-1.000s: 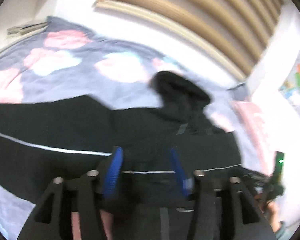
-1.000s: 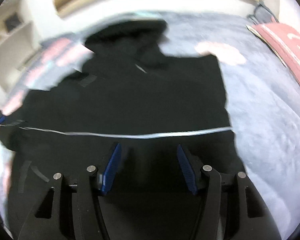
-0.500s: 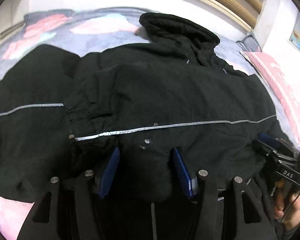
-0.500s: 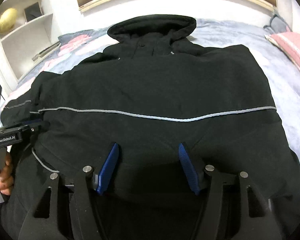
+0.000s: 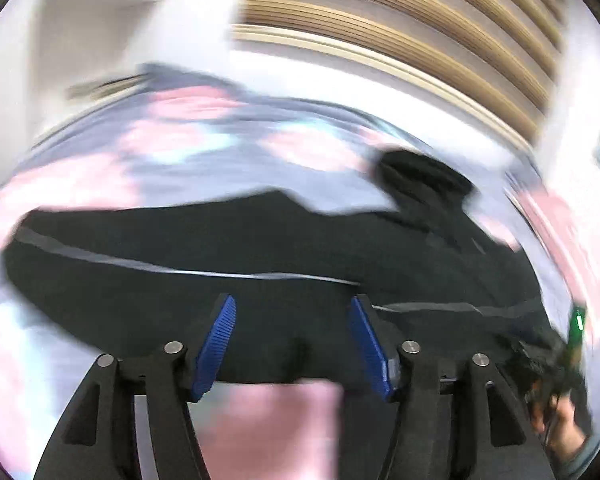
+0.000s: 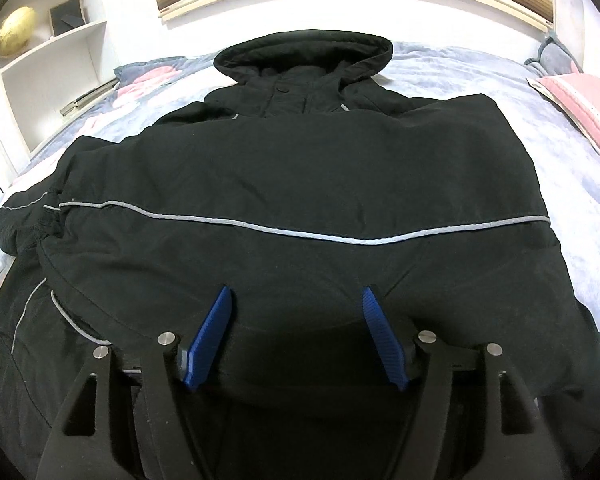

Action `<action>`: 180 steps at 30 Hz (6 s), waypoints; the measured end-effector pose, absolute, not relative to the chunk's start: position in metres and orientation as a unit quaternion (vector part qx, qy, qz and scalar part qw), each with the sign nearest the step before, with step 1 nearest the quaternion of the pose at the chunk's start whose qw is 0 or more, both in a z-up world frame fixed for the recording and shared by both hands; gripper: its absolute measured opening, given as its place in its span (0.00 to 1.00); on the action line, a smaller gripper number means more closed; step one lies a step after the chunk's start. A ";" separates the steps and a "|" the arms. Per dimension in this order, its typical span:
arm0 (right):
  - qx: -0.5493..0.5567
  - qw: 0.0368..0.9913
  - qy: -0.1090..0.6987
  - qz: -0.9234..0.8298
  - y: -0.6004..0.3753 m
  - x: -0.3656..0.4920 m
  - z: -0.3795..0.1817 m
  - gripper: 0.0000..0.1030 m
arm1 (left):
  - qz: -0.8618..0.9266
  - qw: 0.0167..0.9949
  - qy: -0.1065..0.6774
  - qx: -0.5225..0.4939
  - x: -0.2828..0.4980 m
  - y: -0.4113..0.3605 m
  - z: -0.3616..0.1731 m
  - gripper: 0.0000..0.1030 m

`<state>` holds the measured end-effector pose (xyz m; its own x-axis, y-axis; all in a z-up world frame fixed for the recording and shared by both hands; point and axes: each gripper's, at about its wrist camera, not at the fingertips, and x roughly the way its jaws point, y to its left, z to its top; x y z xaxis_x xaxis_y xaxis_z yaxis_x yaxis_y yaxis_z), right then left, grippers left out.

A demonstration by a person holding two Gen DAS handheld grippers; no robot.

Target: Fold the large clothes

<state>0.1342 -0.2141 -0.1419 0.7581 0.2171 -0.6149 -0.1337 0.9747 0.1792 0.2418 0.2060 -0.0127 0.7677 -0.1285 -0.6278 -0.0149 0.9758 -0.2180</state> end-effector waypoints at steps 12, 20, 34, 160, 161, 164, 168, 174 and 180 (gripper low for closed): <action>0.061 0.936 0.333 0.098 -0.215 0.137 -0.143 0.75 | 0.102 0.861 0.290 -0.406 0.223 0.470 -0.064 0.65; 0.063 0.936 0.332 0.099 -0.214 0.138 -0.144 0.77 | 0.121 0.858 0.327 -0.377 0.266 0.467 -0.102 0.65; 0.068 0.937 0.328 0.103 -0.215 0.139 -0.146 0.78 | 0.079 0.934 0.261 -0.230 0.260 0.381 -0.019 0.19; 0.059 0.937 0.337 0.066 -0.249 0.104 -0.132 0.76 | -0.185 0.904 0.381 -0.050 0.239 0.003 -0.089 0.67; 0.057 0.946 0.310 0.071 -0.249 0.098 -0.139 0.77 | -0.189 0.911 0.362 -0.060 0.235 0.008 -0.096 0.67; 0.048 0.954 0.293 0.051 -0.242 0.096 -0.148 0.79 | -0.174 0.921 0.347 -0.043 0.237 0.001 -0.099 0.67; 0.039 0.954 0.294 0.043 -0.240 0.098 -0.151 0.80 | -0.162 0.925 0.341 -0.025 0.242 -0.006 -0.104 0.68; 0.029 0.954 0.297 0.025 -0.235 0.098 -0.153 0.80 | -0.169 0.925 0.339 -0.036 0.241 -0.001 -0.106 0.68; 0.028 0.956 0.290 0.022 -0.233 0.098 -0.151 0.81 | -0.175 0.925 0.334 -0.048 0.236 0.003 -0.103 0.68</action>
<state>0.0982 -0.2332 -0.1509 0.8304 0.0575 -0.5542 -0.0255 0.9975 0.0653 0.2357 0.0033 -0.1033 0.7154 -0.3551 -0.6017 0.2913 0.9344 -0.2051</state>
